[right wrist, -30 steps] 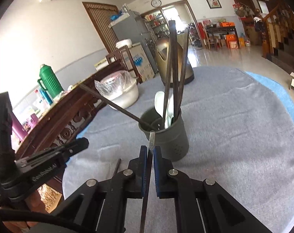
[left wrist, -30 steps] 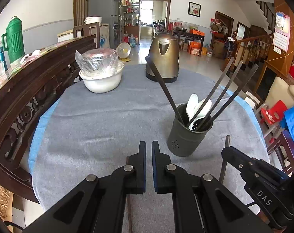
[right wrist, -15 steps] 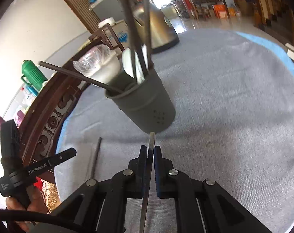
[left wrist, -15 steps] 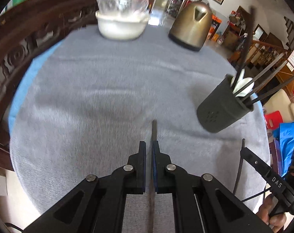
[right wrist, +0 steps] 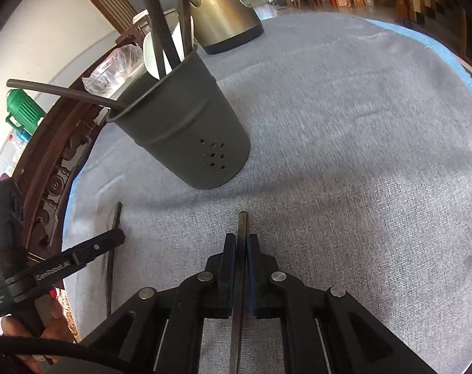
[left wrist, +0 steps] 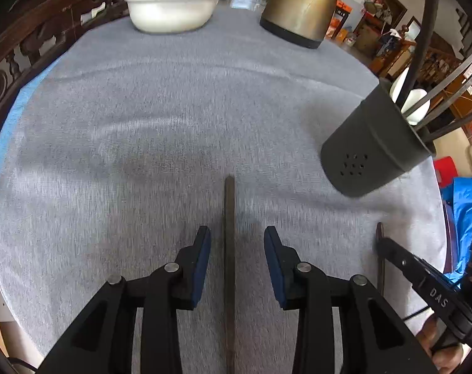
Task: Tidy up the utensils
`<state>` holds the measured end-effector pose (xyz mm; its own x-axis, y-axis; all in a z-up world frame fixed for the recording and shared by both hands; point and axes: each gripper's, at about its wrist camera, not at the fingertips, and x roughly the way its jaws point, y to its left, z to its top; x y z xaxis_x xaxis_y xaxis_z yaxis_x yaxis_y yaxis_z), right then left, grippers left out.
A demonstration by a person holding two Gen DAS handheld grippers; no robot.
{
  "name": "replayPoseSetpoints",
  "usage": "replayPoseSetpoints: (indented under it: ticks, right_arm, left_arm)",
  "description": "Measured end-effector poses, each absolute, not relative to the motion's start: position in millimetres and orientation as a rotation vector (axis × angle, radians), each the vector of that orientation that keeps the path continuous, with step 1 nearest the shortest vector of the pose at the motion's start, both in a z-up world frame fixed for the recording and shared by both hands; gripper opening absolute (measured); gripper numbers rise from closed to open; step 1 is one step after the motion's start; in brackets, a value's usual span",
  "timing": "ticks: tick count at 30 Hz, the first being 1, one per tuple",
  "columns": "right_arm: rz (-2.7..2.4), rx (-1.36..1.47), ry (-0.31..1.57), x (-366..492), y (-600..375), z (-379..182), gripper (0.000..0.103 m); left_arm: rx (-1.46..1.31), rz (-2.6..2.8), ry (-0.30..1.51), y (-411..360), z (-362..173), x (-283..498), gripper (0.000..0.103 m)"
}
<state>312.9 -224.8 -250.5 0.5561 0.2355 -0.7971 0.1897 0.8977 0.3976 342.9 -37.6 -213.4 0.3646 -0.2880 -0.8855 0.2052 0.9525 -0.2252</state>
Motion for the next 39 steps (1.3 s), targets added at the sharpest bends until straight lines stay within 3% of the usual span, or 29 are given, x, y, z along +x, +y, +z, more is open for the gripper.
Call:
replayPoseSetpoints:
  ticks: [2,3,4,6,18,21,24,26,28,32,39]
  right_arm:
    - [0.029,0.459,0.996,314,-223,-250,0.007]
    - [0.028,0.448,1.001,316,-222,-250,0.008]
    - [0.025,0.438,1.009,317,-221,-250,0.009]
    - [0.016,0.415,1.027,321,-217,-248,0.009]
    - [-0.013,0.281,1.108,336,-197,-242,0.010]
    - [-0.018,0.222,1.130,342,-188,-241,0.009]
    - [-0.018,0.148,1.135,346,-178,-240,0.008]
    - [-0.013,0.147,1.132,347,-175,-239,0.007]
    - [0.010,0.195,1.121,347,-176,-238,0.007]
    - [0.060,0.294,1.003,340,-186,-219,0.006]
    - [0.168,0.488,0.603,305,-210,-165,0.006]
  left_arm:
    - [-0.075,-0.315,1.152,-40,-214,346,0.036]
    - [-0.069,-0.312,1.147,-42,-214,348,0.031]
    - [-0.063,-0.310,1.144,-43,-214,349,0.016]
    - [-0.044,-0.303,1.139,-45,-216,350,0.008]
    - [-0.076,-0.384,1.177,-54,-217,334,0.008]
    - [-0.082,-0.373,1.182,-53,-217,340,0.027]
    - [-0.026,-0.381,1.167,-61,-216,342,0.030]
    - [0.018,-0.377,1.148,-68,-216,342,0.028]
    - [0.035,-0.369,1.147,-78,-219,346,0.006]
    - [0.006,-0.365,1.125,-72,-211,342,0.006]
    - [-0.015,-0.373,0.955,-65,-154,326,0.006]
